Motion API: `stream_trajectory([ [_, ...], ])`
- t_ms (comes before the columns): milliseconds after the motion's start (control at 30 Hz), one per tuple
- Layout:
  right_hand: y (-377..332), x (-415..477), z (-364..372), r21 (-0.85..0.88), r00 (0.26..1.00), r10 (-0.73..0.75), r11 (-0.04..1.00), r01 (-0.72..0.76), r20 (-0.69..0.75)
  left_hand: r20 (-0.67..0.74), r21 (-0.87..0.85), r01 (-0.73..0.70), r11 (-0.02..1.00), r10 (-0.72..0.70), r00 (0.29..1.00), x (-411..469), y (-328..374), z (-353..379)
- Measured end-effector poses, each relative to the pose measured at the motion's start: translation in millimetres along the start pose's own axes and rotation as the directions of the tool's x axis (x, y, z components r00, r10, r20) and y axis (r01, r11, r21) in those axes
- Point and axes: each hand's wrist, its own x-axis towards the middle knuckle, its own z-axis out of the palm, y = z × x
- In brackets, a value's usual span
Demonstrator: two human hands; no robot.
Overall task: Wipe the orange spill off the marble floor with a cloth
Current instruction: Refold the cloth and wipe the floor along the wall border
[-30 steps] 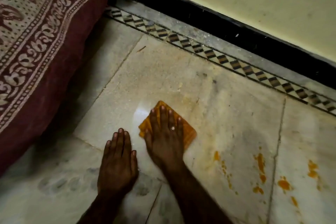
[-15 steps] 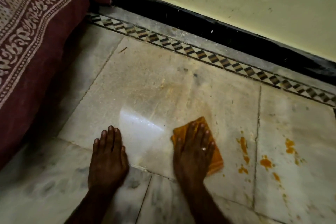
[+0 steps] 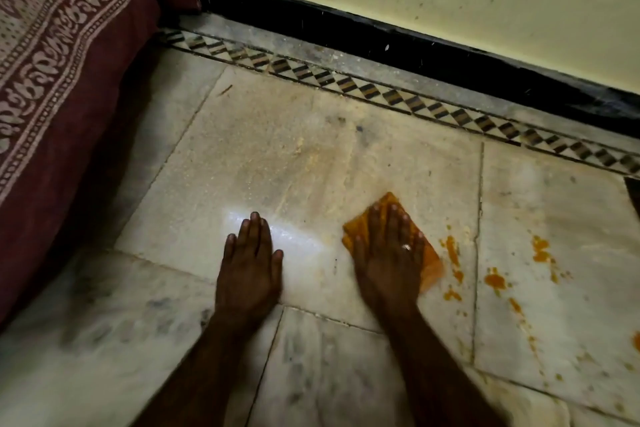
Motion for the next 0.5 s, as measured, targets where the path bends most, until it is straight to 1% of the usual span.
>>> stream_trajectory([
  [100, 18.7, -68.9, -4.9, -0.028, 0.994, 0.103, 0.994, -0.105, -0.046, -0.002, 0.002, 0.056, 0.998, -0.056, 0.998, 2.7, 8.7, 4.5],
  [167, 8.2, -117.1, -4.5, -0.043, 0.995, 0.068, 0.996, -0.072, -0.077, -0.009, 0.026, 0.057, 0.998, -0.057, 0.998, 1.2, 11.2, 7.8],
  [233, -10.6, -135.6, -1.1, -0.004, 0.997, -0.010, 1.000, 0.009, -0.076, -0.019, 0.043, 0.049, 0.998, -0.048, 0.999, 2.1, 13.7, 10.3],
  [300, -25.7, -119.3, 0.5, 0.031, 0.988, -0.138, 0.990, 0.140, -0.075, -0.028, 0.053, 0.041, 0.998, -0.040, 0.999, 1.1, 12.3, 10.0],
  [367, -25.3, -82.6, 0.9, 0.039, 0.972, -0.221, 0.974, 0.225, -0.081, -0.026, 0.057, 0.052, 0.997, -0.051, 0.998, 0.7, 13.2, 8.2],
  [433, -12.6, -42.4, 2.8, 0.028, 0.980, -0.188, 0.981, 0.191, -0.069, -0.011, 0.042, 0.128, 0.991, -0.128, 0.992, 3.3, 22.1, 6.8],
  [500, 9.4, -18.4, 1.4, 0.018, 0.994, -0.099, 0.995, 0.100, -0.050, -0.014, 0.003, 0.201, 0.980, -0.201, 0.979, 10.0, 40.3, 6.8],
])
